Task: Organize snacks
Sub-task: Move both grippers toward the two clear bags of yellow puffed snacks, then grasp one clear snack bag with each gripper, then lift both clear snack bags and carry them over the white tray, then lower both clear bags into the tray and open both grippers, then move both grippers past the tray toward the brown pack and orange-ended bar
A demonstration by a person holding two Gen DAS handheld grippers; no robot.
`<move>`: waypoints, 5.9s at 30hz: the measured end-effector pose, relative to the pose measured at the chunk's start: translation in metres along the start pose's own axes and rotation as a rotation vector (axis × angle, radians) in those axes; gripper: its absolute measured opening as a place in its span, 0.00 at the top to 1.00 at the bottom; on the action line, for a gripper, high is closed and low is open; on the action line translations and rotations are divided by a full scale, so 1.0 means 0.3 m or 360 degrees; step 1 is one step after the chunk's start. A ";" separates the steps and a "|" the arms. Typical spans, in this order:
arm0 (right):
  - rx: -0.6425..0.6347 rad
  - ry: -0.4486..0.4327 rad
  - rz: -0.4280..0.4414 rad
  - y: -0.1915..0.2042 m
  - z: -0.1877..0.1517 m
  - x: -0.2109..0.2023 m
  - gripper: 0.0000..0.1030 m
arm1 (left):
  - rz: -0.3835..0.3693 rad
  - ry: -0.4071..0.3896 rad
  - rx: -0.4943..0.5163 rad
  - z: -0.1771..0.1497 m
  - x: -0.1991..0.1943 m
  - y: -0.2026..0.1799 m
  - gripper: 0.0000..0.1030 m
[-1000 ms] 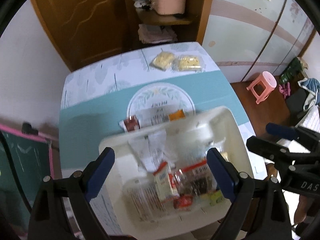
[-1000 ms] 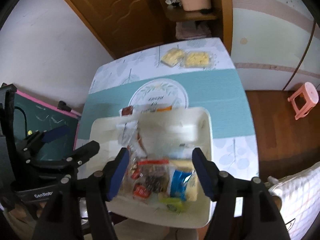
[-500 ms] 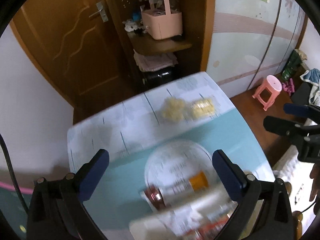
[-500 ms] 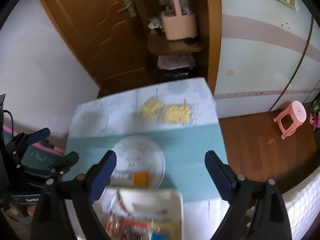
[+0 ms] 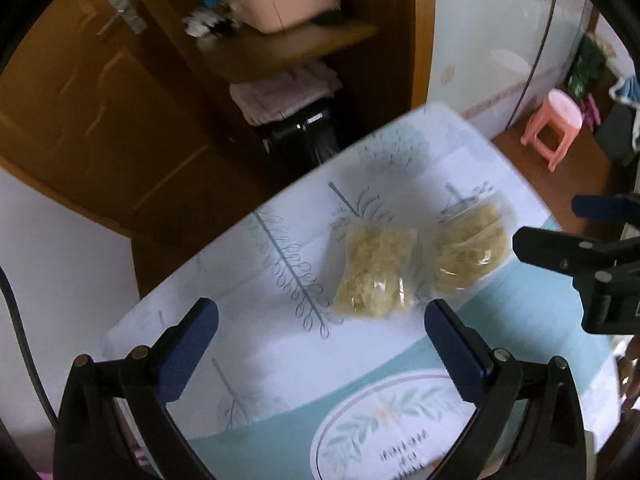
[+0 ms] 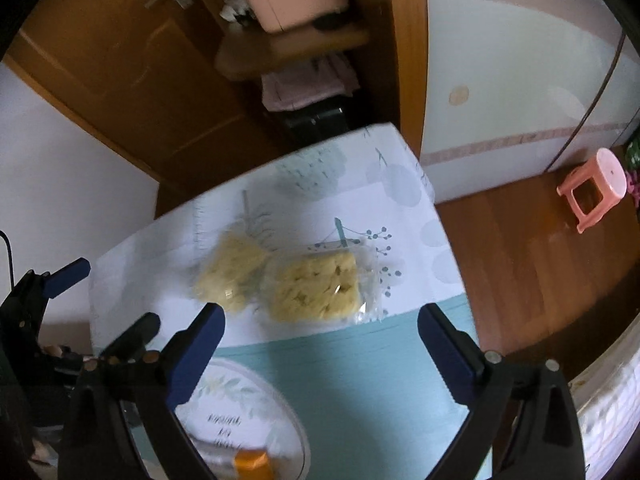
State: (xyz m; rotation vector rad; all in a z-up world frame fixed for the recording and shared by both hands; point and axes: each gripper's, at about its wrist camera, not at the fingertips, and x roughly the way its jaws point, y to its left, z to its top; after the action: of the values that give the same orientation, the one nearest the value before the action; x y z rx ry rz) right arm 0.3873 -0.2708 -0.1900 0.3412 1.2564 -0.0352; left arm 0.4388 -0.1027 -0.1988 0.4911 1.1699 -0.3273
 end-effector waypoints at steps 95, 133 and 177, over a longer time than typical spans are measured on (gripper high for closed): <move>-0.0495 -0.0077 0.0436 0.111 -1.053 -0.715 0.39 | -0.0214 -0.0083 -0.0831 -1.231 -0.816 -0.233 0.60; -0.0542 0.0073 0.0332 0.153 -1.084 -0.656 0.30 | -0.0201 -0.0030 -0.0783 -1.223 -0.809 -0.277 0.15; -0.0270 0.0575 0.0140 0.289 -0.529 -0.003 0.30 | -0.0459 0.0516 -0.0791 -0.804 -0.026 0.184 0.15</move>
State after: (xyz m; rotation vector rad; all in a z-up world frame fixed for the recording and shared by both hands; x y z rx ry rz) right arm 0.2586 -0.1455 -0.2110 0.2616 1.5882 0.2155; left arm 0.2717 0.0714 -0.2539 -0.0675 1.5840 -0.1946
